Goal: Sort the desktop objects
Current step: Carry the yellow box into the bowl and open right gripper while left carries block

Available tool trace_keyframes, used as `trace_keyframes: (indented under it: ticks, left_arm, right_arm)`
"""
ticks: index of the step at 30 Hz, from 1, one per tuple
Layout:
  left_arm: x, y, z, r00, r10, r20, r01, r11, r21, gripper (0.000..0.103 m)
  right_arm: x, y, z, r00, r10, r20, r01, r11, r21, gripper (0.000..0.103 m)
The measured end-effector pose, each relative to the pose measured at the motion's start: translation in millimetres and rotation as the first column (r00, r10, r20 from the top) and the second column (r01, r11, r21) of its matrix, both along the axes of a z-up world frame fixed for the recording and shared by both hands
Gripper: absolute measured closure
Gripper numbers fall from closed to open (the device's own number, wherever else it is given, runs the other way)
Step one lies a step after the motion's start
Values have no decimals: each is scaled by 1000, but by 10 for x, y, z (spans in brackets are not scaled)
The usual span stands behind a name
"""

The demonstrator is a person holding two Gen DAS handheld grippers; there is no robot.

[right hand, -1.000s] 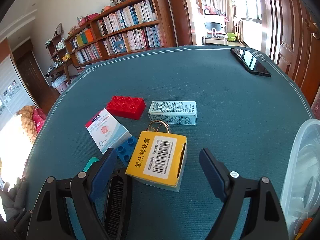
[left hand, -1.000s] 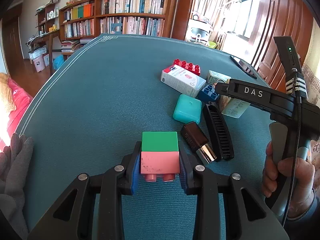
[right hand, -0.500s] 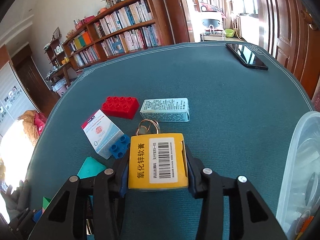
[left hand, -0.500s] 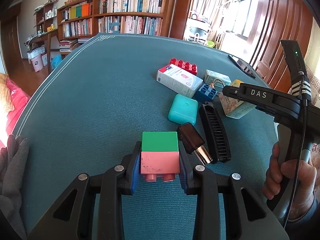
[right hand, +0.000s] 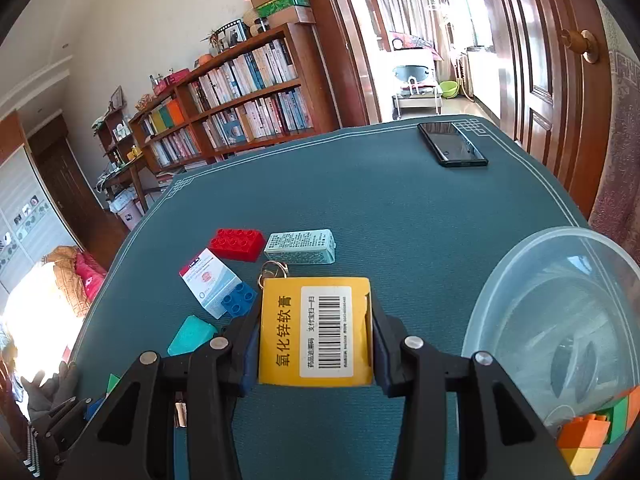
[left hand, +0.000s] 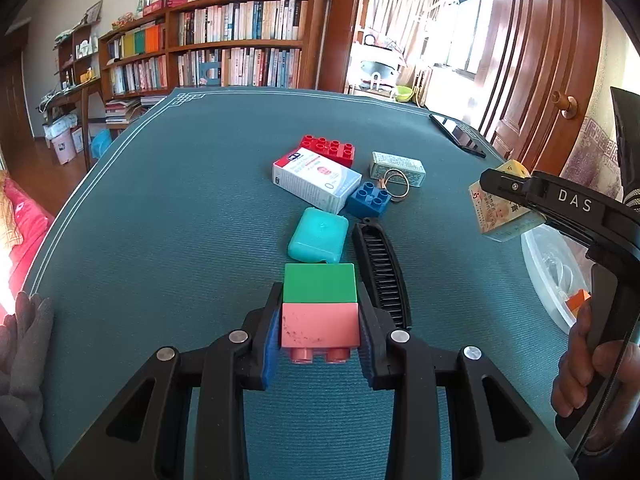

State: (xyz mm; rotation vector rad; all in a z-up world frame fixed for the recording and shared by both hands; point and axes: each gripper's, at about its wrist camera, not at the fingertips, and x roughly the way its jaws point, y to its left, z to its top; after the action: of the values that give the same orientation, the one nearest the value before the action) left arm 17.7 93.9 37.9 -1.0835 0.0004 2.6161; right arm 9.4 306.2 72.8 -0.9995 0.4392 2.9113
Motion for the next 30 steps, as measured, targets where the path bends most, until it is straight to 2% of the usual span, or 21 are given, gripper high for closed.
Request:
trace_keyframes:
  ticks: [11,21,30]
  left_arm:
    - [75,579,229,990,-136,-46,137,990,24,68]
    - [210,1268,362,958,-278,-73,281,959,30,68]
    - [254,1659,376,936,-344,-74,346,938,16,68]
  right_arm:
    - [426,614,131,991,-132,-29,133,990,41,54]
    - [775,1255,150,960,-277,-45,279,959,42,54]
    - [928,1547,68,945,-324,-38,325,945,35,54]
